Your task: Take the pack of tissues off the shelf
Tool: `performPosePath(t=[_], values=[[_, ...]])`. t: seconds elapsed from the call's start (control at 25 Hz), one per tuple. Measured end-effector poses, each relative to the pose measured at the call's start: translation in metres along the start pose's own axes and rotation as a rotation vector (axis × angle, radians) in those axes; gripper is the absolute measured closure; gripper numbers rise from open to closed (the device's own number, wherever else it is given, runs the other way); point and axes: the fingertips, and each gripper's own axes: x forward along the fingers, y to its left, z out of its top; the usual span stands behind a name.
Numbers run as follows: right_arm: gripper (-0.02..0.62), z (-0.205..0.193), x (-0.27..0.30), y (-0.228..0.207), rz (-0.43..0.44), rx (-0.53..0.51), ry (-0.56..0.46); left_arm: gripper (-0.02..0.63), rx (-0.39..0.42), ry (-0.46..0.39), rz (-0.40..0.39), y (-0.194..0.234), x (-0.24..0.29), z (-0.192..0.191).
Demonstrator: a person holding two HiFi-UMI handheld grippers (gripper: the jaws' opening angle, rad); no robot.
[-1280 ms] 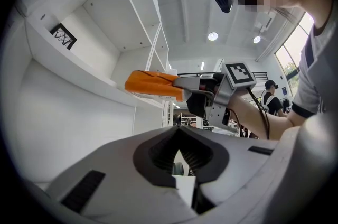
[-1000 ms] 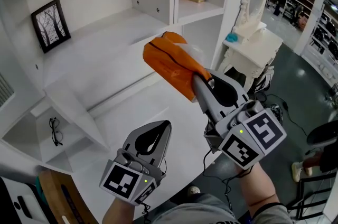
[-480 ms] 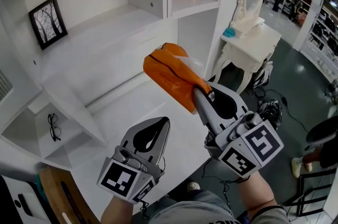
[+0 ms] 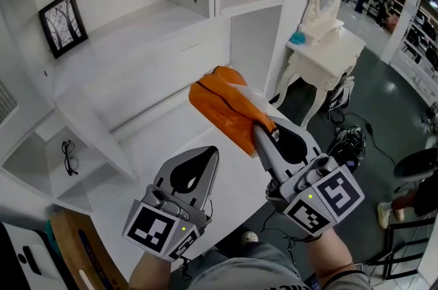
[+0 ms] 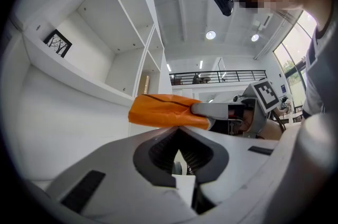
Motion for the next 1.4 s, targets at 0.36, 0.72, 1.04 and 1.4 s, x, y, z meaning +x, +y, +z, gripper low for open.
performPosePath(t=[0.36, 0.72, 1.04, 1.4], values=[[0.538, -0.021, -0.026, 0.006, 0.01, 0.025, 0.018, 0.568, 0.012, -0.006, 0.002, -0.018, -0.004, -0.004], [0.54, -0.033, -0.026, -0.001, 0.015, 0.042, 0.054, 0.568, -0.001, 0.006, 0.001, -0.017, 0.009, -0.005], [0.54, -0.036, -0.027, -0.002, 0.022, 0.038, 0.062, 0.568, -0.001, 0.01, -0.001, -0.017, 0.015, -0.005], [0.539, -0.035, -0.026, -0.003, 0.04, 0.045, 0.051, 0.568, 0.004, 0.011, 0.005, -0.018, 0.017, -0.005]])
